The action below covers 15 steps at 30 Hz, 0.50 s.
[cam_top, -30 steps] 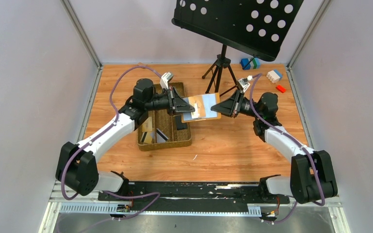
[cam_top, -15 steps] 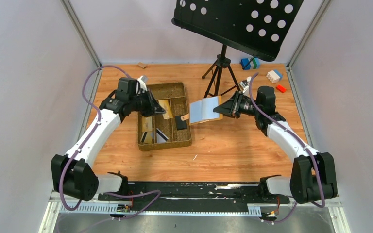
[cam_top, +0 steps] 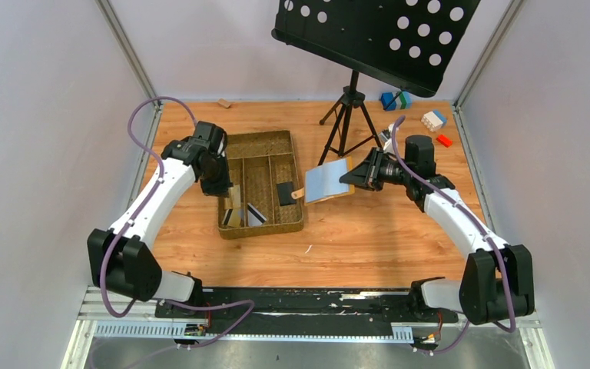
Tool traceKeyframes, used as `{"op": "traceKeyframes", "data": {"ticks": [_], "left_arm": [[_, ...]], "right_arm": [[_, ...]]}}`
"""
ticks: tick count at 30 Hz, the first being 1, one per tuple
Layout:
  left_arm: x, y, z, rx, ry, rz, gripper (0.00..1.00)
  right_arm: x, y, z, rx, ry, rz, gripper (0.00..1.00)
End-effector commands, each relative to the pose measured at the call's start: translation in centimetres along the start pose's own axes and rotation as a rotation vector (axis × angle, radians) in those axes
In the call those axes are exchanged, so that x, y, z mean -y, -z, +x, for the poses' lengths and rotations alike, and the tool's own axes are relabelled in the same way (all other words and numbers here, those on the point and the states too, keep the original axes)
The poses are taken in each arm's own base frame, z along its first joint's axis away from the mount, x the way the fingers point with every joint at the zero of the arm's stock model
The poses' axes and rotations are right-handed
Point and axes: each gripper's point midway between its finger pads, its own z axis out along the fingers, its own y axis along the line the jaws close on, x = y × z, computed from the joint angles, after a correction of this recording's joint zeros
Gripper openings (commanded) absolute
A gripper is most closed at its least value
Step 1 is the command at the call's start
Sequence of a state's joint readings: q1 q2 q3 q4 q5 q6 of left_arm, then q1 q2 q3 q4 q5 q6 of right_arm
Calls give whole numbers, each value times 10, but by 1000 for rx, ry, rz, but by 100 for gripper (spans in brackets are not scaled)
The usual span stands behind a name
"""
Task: Take the credit cards out of the card holder
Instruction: Place the credit card in the storage box.
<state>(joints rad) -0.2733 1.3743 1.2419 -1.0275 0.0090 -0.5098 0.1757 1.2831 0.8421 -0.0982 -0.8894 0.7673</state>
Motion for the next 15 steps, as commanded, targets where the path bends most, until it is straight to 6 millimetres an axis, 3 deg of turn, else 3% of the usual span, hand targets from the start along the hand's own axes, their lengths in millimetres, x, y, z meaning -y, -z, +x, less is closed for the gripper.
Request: {"op": "traceKeyframes", "data": {"ticks": [1,15], "left_arm": [[-12,2,-17,29,-42,-90,0],[-2,-54,-25,-93,-105,-95,0]], "right_arm": [[-24,9,-8,23,102,-16,0],[-27,16,-8,22,158,25,0]]}}
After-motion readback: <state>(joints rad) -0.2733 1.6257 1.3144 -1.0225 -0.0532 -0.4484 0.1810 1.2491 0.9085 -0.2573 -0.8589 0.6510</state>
